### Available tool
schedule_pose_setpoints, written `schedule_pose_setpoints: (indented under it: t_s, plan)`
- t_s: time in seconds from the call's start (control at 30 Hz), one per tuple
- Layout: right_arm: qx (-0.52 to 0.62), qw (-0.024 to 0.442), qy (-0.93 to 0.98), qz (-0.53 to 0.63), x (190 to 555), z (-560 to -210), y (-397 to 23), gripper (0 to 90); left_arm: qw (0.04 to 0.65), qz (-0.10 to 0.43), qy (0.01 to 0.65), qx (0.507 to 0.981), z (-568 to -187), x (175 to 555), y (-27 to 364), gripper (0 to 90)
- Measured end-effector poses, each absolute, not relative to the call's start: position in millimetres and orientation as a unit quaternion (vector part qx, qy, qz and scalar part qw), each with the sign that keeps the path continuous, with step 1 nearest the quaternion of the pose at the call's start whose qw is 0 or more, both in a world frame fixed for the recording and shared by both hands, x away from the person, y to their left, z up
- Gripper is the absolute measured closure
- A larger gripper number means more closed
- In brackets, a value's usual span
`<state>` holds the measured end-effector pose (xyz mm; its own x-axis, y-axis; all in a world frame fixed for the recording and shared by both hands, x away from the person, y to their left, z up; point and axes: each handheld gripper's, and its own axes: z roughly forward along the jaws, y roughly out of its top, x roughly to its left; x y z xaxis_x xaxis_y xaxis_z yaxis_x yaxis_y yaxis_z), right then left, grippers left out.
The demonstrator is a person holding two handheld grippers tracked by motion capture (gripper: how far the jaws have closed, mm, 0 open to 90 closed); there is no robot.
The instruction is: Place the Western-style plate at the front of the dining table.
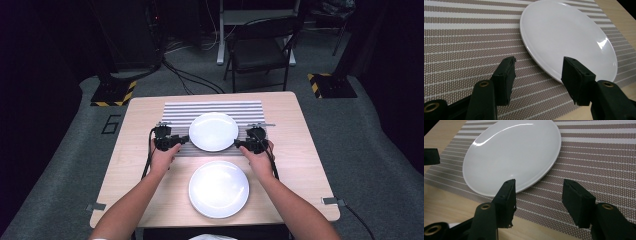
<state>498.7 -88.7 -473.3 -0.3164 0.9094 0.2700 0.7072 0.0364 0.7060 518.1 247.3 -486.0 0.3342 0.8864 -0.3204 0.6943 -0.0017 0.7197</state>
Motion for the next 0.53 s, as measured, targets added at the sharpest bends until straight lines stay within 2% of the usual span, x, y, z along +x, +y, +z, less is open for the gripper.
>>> schedule_pose_setpoints:
  t_s: [0.53]
  plan:
    - [0.538, 0.121, 0.725, 0.413, 455.1, -476.8, -98.4, 41.0, 0.428, 0.116, 0.544, 0.712, -485.8, 480.7, 264.4, 38.9]
